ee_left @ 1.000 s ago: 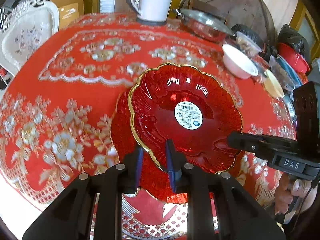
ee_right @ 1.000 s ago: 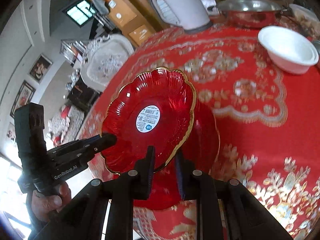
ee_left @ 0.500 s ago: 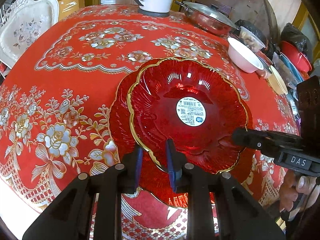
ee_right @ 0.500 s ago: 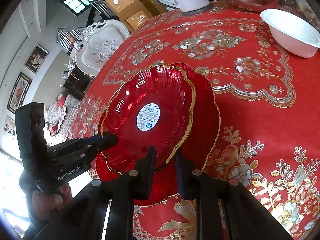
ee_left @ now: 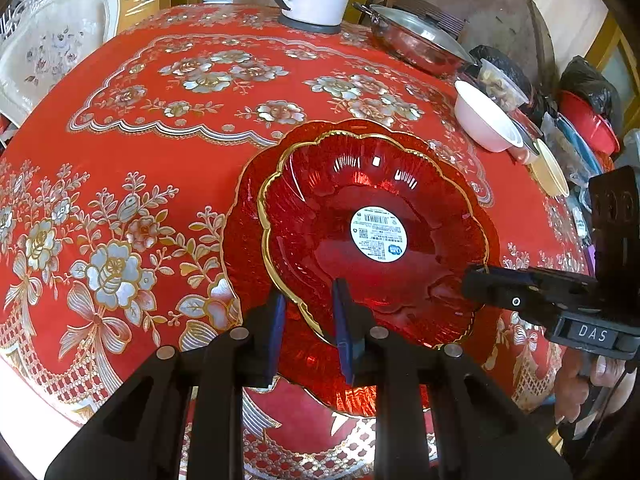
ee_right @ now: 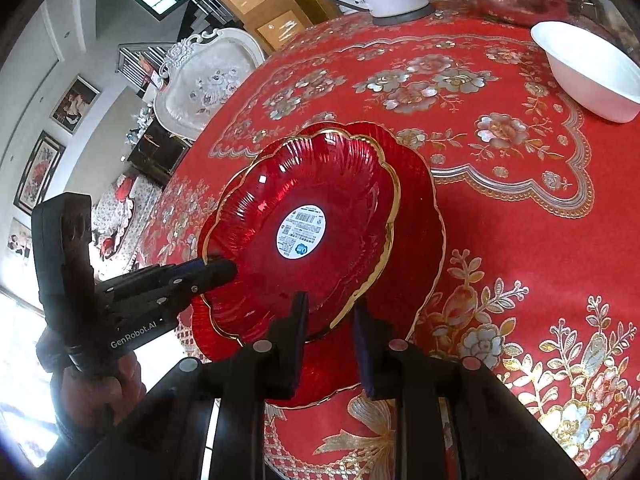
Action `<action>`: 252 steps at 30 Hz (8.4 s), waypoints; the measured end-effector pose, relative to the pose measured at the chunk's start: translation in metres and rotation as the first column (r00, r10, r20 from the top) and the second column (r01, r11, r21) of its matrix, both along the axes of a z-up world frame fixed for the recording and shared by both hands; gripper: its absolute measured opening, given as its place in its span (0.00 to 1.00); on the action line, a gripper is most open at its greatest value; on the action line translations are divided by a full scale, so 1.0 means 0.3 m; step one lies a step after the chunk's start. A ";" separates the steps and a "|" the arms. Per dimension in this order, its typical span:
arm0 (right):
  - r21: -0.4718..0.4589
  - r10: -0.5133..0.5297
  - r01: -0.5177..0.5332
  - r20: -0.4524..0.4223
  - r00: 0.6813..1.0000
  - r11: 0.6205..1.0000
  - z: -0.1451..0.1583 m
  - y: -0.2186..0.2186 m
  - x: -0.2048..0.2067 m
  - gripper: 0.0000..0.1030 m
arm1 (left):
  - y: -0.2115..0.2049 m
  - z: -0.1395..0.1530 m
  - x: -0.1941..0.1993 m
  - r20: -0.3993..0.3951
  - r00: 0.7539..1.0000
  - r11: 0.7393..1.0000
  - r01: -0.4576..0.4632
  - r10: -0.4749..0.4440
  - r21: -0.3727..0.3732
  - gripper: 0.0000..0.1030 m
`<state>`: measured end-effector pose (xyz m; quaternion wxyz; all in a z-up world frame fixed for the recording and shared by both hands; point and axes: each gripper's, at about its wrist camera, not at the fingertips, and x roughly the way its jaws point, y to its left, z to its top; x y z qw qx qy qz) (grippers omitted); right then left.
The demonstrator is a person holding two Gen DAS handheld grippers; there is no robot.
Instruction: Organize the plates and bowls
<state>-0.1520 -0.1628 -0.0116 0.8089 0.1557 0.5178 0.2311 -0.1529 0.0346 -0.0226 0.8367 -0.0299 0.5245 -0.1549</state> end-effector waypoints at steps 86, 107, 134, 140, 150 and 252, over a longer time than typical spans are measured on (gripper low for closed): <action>0.315 -0.543 0.508 0.030 0.839 0.802 0.193 -0.994 0.252 0.57 | -0.823 0.021 0.593 -0.154 0.986 0.979 -0.093 0.065 -0.182 0.61; 0.151 -0.543 0.546 -0.062 0.837 0.824 0.024 -0.937 0.409 0.41 | -0.898 -0.012 0.620 -0.148 0.989 0.978 -0.029 -0.002 -0.205 0.37; 0.230 -0.552 0.556 -0.090 0.829 0.799 -0.013 -1.011 0.243 0.19 | -0.843 -0.021 0.461 -0.180 0.982 0.966 0.006 -0.055 -0.260 0.16; 0.172 -0.553 0.545 -0.003 0.833 0.821 0.032 -0.982 0.225 0.07 | -0.833 -0.035 0.461 -0.208 0.977 0.959 -0.017 -0.044 -0.283 0.17; -0.048 -0.501 0.536 0.292 0.815 0.843 0.271 -0.868 0.174 0.05 | -0.687 0.145 0.401 -0.073 0.997 0.927 -0.063 0.039 -0.369 0.17; 0.318 -0.495 0.515 -0.148 0.856 0.796 0.047 -0.898 0.360 0.91 | -0.494 -0.089 0.593 -0.330 0.934 0.924 -0.239 0.134 -0.300 0.21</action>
